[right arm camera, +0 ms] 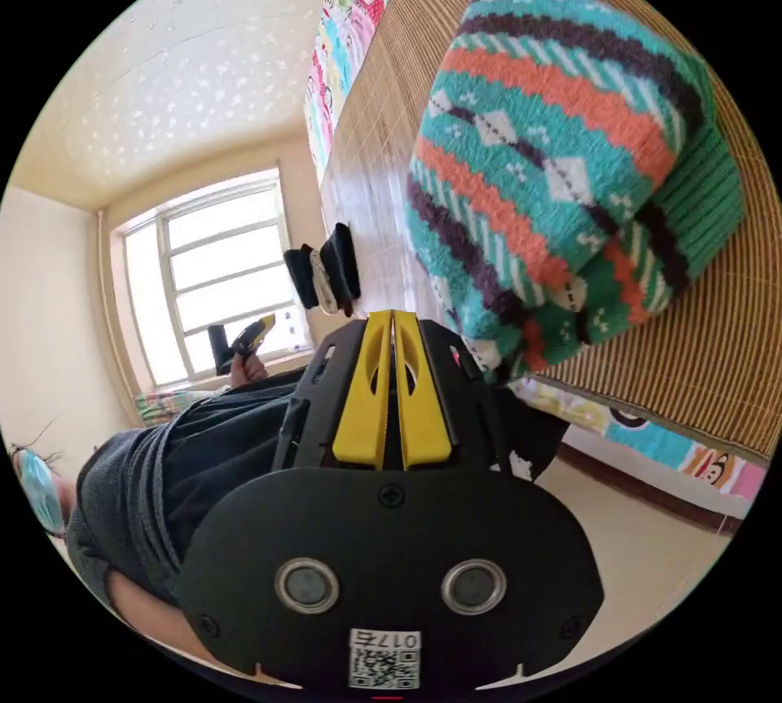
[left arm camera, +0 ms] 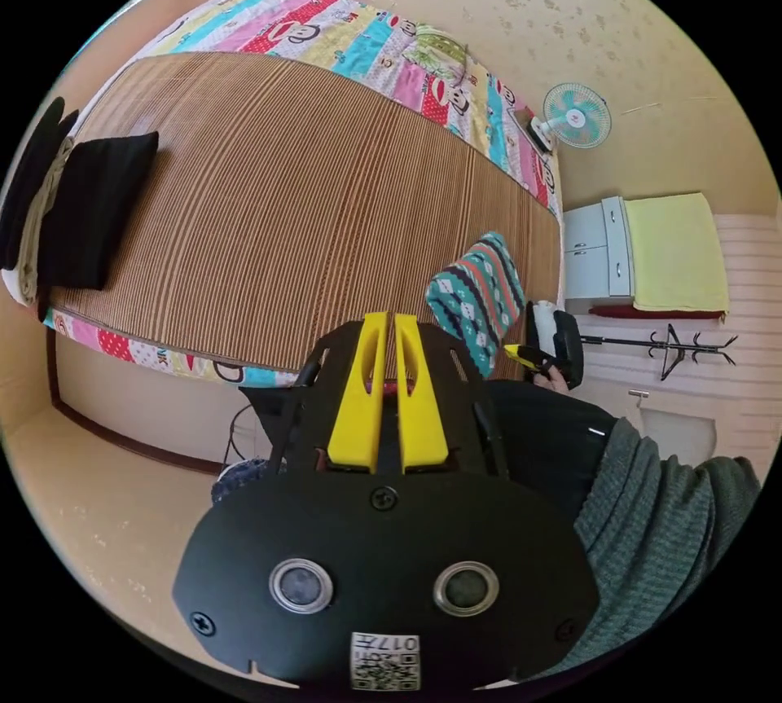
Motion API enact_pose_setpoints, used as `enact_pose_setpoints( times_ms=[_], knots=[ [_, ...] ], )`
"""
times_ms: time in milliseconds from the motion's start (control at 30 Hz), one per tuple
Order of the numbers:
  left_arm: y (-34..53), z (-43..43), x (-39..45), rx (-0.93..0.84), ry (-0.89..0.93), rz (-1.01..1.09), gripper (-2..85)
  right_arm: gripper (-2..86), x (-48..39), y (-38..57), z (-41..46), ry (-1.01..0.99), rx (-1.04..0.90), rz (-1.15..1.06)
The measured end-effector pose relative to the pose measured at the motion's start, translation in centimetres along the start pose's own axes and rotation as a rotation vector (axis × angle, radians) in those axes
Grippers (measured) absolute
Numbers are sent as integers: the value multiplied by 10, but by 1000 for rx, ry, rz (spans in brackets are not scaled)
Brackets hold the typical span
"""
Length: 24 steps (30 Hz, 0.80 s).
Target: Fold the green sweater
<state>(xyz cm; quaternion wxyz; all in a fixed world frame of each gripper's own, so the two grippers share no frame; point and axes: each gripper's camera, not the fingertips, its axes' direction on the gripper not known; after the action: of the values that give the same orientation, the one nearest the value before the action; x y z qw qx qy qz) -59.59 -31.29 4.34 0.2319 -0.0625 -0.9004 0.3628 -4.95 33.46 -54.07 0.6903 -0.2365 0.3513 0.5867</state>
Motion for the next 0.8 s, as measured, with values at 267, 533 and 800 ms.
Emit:
enact_pose_setpoints(
  times_ms=[267, 533, 800],
  knots=[
    [-59, 34, 115, -27, -81, 262, 37, 119, 61, 27, -46, 42, 394, 345],
    [-128, 69, 196, -77, 58, 372, 82, 67, -27, 26, -11, -217, 324, -215],
    [-230, 139, 307, -221, 140, 514, 178, 64, -169, 49, 77, -25, -30, -669]
  ],
)
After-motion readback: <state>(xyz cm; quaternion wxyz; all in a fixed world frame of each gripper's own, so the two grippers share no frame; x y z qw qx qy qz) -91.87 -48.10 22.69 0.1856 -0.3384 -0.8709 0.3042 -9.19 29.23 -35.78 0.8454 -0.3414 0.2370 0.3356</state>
